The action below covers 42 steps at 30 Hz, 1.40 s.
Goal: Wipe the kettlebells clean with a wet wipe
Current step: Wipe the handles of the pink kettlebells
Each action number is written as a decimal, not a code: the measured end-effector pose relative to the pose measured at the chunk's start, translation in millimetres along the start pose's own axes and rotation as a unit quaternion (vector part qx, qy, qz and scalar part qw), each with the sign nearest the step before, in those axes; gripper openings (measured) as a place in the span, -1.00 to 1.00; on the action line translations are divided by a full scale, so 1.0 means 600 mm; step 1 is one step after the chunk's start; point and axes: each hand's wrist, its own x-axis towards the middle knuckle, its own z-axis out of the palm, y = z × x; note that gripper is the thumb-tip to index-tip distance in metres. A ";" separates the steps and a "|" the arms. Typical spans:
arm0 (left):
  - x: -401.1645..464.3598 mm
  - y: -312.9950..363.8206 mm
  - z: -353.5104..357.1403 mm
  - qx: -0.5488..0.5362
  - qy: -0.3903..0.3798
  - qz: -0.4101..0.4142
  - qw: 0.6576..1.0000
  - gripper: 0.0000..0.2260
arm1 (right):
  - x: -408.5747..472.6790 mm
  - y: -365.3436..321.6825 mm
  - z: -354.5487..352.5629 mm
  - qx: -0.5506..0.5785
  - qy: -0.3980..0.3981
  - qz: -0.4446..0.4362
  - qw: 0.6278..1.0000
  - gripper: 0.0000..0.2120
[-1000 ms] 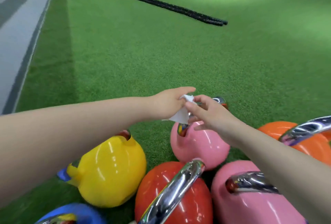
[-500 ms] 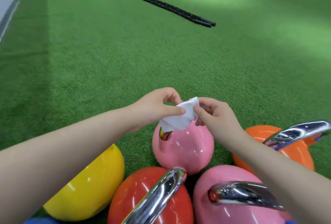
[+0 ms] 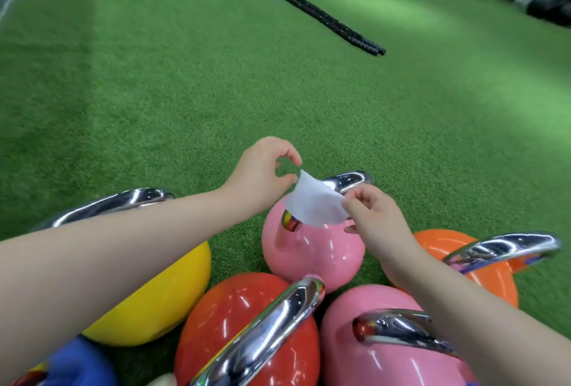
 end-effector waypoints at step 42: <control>-0.001 0.012 0.074 -0.056 -0.071 -0.108 0.990 -0.95 | 0.011 -0.040 0.023 -0.470 -0.062 -0.357 0.805 -0.42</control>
